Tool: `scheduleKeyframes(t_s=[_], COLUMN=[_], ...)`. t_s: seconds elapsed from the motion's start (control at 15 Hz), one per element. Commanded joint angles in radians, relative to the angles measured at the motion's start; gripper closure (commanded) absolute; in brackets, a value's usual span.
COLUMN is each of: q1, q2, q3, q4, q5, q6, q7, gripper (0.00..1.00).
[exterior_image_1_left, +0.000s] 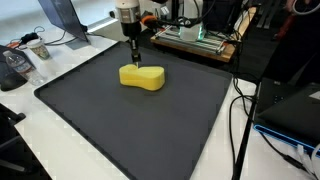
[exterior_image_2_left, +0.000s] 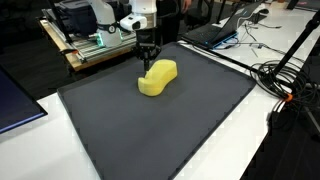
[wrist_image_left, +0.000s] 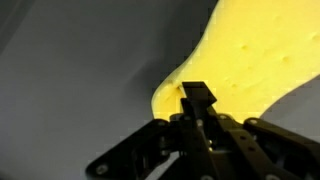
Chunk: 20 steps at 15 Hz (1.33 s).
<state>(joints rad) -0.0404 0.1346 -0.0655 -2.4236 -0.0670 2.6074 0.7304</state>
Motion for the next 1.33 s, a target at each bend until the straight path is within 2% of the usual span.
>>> scheduleKeyframes(t_s=[0.0,1.27], q1=[0.021,0.023], q2=[0.072,0.106], q3=[-0.006,-0.014], q4=[-0.001,-0.003], q5=[0.017,0.007], q6=[0.03,0.034], q7=[-0.005,-0.007], gripper=[0.97,0.97])
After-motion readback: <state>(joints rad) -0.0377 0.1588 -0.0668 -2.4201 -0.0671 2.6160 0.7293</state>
